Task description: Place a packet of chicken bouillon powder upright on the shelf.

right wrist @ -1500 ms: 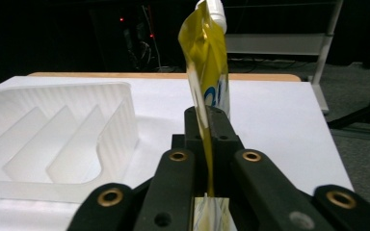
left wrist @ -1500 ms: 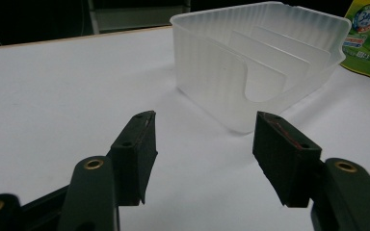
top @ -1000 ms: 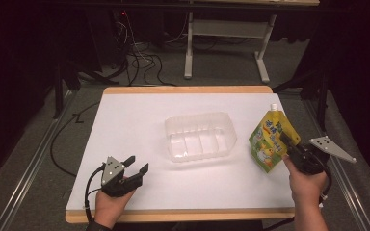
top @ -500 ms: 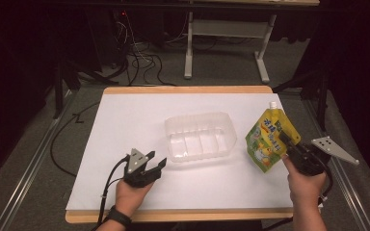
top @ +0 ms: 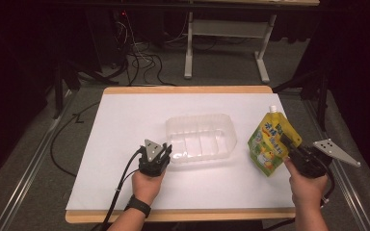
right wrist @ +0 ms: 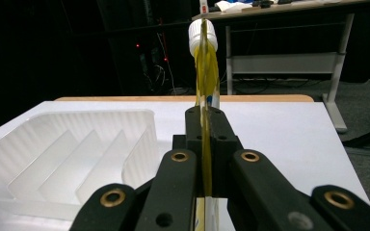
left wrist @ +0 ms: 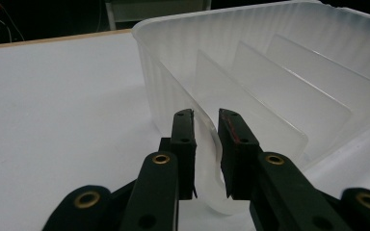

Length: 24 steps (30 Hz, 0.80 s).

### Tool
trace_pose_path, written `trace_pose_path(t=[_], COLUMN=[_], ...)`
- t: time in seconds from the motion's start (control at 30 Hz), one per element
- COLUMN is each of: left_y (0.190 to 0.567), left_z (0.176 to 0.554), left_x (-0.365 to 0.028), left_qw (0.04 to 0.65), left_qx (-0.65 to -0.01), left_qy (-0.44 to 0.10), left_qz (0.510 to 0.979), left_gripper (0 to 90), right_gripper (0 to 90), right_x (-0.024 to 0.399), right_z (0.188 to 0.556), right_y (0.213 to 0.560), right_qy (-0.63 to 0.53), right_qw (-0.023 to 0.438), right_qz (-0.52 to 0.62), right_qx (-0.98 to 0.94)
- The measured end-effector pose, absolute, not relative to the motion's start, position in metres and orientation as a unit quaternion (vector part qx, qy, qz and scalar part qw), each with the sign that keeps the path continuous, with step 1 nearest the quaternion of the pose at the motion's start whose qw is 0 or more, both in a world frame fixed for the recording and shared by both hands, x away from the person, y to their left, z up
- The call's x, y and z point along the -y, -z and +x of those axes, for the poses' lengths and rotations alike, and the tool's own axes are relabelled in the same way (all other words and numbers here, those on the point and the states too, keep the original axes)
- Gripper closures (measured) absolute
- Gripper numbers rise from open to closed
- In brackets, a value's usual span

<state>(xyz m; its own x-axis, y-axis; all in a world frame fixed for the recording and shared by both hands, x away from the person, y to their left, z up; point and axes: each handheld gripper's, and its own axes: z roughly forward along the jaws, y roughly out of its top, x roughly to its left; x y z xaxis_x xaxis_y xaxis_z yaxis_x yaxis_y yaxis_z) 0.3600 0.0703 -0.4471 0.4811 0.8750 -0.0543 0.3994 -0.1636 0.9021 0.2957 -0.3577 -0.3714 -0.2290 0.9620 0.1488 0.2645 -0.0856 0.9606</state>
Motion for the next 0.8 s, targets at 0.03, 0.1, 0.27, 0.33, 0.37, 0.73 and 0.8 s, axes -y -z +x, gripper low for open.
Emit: trace_pose_path(t=[0.03, 0.1, 0.27, 0.33, 0.37, 0.73, 0.8], left_y=[0.447, 0.447, 0.446, 0.447, 0.447, 0.438, 0.434], left_z=[0.359, 0.358, 0.356, 0.353, 0.352, 0.319, 0.305], left_x=[-0.072, -0.074, -0.077, -0.076, -0.076, -0.093, -0.104], left_qw=[0.471, 0.471, 0.48, 0.48, 0.48, 0.503, 0.509], left_qx=[-0.442, -0.444, -0.439, -0.438, -0.438, -0.415, -0.396], left_qy=[-0.253, -0.25, -0.219, -0.217, -0.217, -0.237, -0.243], left_qz=[0.72, 0.72, 0.728, 0.729, 0.729, 0.72, 0.725], left_gripper=[78.6, 79.1, 68.9, 65.9, 65.7, 50.5, 47.6], right_gripper=[90.0, 90.0, 90.0, 90.0, 90.0, 90.0, 90.0], right_x=[0.357, 0.357, 0.355, 0.355, 0.356, 0.352, 0.351], right_z=[0.295, 0.295, 0.296, 0.297, 0.297, 0.295, 0.294], right_y=[0.371, 0.37, 0.371, 0.372, 0.372, 0.371, 0.371], right_qy=[-0.52, -0.521, -0.519, -0.518, -0.517, -0.52, -0.52], right_qw=[0.336, 0.335, 0.335, 0.335, 0.334, 0.332, 0.334], right_qz=[0.522, 0.52, 0.521, 0.521, 0.521, 0.515, 0.514], right_qx=[-0.587, -0.588, -0.589, -0.59, -0.591, -0.595, -0.594])
